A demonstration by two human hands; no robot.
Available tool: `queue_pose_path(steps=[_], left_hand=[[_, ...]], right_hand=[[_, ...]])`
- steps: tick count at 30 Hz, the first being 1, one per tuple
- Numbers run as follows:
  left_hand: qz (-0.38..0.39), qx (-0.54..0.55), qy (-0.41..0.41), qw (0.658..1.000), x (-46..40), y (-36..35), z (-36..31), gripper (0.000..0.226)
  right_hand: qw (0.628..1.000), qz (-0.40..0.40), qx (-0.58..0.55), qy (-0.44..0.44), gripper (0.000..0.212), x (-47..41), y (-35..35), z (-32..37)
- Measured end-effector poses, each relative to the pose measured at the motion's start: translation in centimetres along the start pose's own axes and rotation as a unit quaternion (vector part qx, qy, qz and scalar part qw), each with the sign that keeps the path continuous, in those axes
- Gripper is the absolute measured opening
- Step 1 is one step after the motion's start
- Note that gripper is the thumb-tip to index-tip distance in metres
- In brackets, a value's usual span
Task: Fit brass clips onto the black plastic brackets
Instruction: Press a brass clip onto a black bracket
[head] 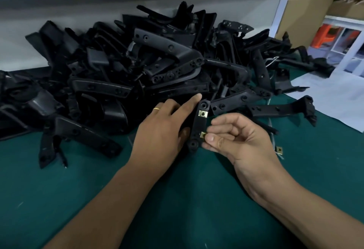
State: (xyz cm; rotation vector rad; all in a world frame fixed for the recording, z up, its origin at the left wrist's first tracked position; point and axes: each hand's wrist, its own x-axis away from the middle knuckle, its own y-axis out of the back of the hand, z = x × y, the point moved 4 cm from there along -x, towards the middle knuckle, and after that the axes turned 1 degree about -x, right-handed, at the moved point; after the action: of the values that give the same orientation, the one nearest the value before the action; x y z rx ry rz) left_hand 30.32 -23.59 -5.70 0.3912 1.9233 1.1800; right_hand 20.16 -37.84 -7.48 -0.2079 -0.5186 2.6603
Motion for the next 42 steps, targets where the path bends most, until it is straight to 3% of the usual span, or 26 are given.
queue_pose_path(steps=[5,11,15,22,27,32,38,42], left_hand=[[0.006,0.004,-0.025,1.000,0.2,0.4,-0.5,0.081],[0.024,0.127,-0.045,0.991,0.3,0.3,-0.1,0.078],[0.023,0.104,-0.049,0.993,0.3,0.1,-0.5,0.072],[0.033,0.042,-0.068,0.996,0.0,-0.2,-1.0,0.082],[0.034,0.097,-0.067,0.992,0.1,-0.3,-1.4,0.048],[0.042,-0.032,-0.047,0.997,-0.1,-0.6,-1.3,0.070],[0.034,-0.076,-0.040,0.996,0.1,-0.5,-0.9,0.100],[0.016,-0.098,-0.021,0.995,0.3,-0.3,-1.1,0.089]], right_hand=[[0.998,0.016,-0.039,-0.042,0.053,-0.1,0.4,0.4],[0.989,0.069,-0.110,-0.075,0.048,-0.3,-0.2,0.4],[0.990,0.062,-0.105,-0.076,0.045,-0.3,-0.2,0.2],[0.990,0.064,-0.111,-0.056,0.035,-0.3,-0.3,0.5],[0.985,0.102,-0.124,-0.058,0.035,0.2,-1.2,0.7],[0.990,0.049,-0.120,-0.054,0.032,-0.1,-1.0,0.4],[0.996,0.022,-0.081,-0.022,0.036,-0.1,-0.7,0.6],[0.999,0.023,-0.029,0.012,0.036,0.1,-0.7,1.1]])
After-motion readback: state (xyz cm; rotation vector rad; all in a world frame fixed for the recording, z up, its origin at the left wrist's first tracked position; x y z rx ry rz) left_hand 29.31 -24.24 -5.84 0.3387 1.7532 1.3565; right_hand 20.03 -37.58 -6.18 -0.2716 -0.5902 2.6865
